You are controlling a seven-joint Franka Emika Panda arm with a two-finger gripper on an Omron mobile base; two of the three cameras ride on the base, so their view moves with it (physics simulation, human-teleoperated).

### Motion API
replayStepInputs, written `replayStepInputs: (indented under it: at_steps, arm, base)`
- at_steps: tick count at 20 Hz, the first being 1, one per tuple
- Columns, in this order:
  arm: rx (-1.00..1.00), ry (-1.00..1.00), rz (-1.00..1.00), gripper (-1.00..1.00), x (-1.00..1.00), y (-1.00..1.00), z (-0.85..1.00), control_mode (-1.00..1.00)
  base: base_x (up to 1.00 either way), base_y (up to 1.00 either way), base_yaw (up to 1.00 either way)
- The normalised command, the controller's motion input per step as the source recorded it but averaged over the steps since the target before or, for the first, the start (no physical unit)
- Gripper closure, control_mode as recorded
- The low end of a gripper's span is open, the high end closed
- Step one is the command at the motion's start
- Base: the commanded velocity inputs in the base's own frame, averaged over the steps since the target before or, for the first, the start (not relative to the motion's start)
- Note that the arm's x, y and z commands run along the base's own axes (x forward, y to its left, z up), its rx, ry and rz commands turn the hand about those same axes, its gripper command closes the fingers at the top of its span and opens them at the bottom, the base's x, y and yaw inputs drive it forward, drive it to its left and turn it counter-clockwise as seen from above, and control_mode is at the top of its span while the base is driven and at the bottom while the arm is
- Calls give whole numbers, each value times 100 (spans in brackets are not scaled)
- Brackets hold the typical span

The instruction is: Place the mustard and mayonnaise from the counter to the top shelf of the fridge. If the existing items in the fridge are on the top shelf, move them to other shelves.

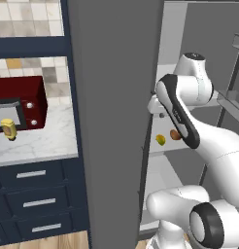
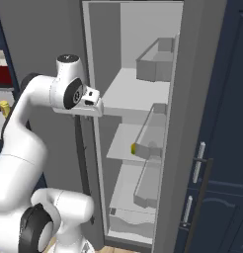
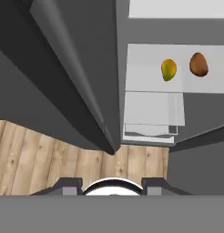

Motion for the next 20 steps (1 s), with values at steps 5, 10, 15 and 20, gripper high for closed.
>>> replayStepInputs:
  at_steps: [5, 10, 15, 20]
  arm:
    - [0, -1, 0, -100, -50, 0, 0, -100]
    - [0, -5, 0, -100, -89, 0, 0, -100]
    - [0, -2, 0, -100, -84, 0, 0, -100]
    - [0, -1, 0, -100, -23, 1, 1, 100]
  base:
    - [0, 0, 0]
    - [0, 0, 0]
    - [0, 0, 0]
    - [-30, 19, 1]
